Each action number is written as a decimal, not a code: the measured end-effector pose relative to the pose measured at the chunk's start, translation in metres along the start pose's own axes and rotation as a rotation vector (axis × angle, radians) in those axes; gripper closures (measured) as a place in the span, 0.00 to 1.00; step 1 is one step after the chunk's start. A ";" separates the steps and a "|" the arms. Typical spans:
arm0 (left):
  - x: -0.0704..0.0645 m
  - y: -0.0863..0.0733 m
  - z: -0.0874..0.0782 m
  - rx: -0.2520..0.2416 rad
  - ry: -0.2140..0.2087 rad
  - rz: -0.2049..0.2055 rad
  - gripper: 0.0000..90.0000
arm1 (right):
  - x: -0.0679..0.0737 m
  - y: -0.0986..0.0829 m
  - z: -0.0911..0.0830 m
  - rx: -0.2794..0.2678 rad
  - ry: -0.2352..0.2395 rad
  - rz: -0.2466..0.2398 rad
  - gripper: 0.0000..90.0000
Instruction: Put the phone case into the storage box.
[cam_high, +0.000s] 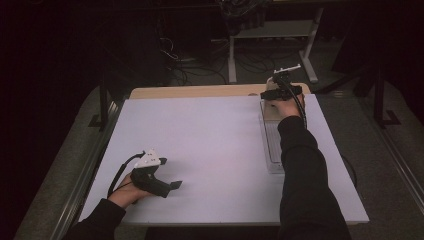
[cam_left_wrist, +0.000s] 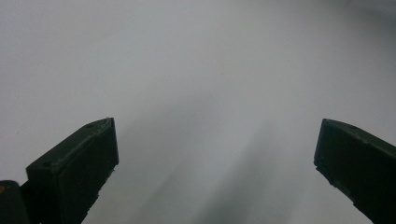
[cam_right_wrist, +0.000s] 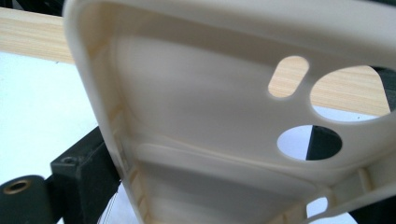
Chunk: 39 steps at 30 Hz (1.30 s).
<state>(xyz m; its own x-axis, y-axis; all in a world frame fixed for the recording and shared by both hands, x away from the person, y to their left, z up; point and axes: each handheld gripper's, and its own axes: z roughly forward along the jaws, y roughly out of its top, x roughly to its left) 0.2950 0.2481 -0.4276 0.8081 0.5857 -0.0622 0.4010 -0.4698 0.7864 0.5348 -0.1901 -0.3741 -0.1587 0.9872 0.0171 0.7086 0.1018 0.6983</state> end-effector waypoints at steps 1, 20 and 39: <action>0.000 0.000 0.000 0.001 0.000 0.001 0.00 | 0.000 0.000 0.001 -0.003 -0.001 0.001 0.06; 0.000 0.000 0.000 0.001 0.000 0.000 0.00 | 0.003 0.001 0.014 -0.046 -0.013 -0.010 0.06; 0.000 0.000 -0.001 0.004 0.002 -0.001 0.00 | 0.002 0.000 0.011 -0.038 0.025 0.019 0.01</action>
<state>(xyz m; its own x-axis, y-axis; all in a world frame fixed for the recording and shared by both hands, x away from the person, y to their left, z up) 0.2949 0.2490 -0.4266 0.8066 0.5878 -0.0621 0.4038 -0.4714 0.7841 0.5424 -0.1864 -0.3820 -0.1627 0.9855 0.0484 0.6848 0.0775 0.7246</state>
